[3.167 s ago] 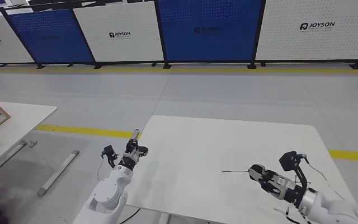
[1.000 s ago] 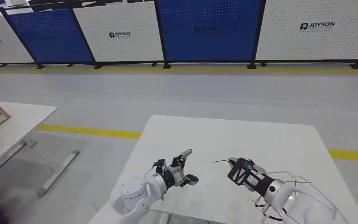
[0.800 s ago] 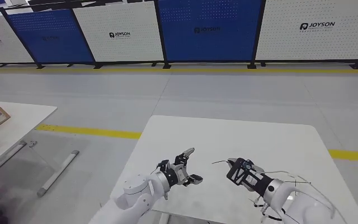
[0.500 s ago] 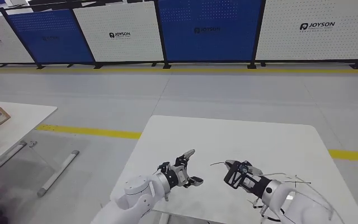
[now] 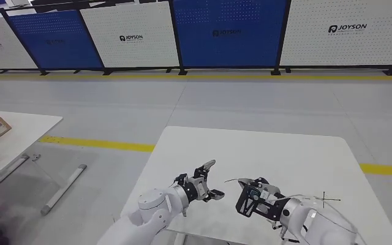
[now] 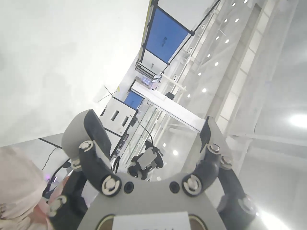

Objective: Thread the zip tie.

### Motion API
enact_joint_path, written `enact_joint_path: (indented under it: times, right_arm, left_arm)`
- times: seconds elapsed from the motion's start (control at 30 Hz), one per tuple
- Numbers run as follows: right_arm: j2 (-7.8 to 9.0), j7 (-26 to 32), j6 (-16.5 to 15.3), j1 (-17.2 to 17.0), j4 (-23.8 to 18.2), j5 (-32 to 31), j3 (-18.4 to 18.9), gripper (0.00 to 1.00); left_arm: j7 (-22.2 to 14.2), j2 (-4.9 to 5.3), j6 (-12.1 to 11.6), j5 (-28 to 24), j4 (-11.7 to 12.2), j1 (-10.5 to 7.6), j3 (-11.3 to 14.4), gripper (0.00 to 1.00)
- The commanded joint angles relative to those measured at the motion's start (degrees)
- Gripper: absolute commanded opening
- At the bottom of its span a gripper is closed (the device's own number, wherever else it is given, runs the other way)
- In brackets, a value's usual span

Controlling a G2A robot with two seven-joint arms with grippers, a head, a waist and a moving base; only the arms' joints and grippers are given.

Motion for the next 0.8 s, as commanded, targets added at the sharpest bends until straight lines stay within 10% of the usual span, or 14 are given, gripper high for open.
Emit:
enact_joint_path:
  times: [0.0, 0.77]
  right_arm:
    - [0.0, 0.0, 0.0, 0.0, 0.0, -0.01, 0.0, 0.0]
    - [0.0, 0.0, 0.0, 0.0, 0.0, -0.01, 0.0, 0.0]
  left_arm:
    - [0.0, 0.0, 0.0, 0.0, 0.0, 0.0, 0.0, 1.0]
    - [2.09, -1.89, -4.31, -2.42, -0.47, -2.65, 4.19, 1.0]
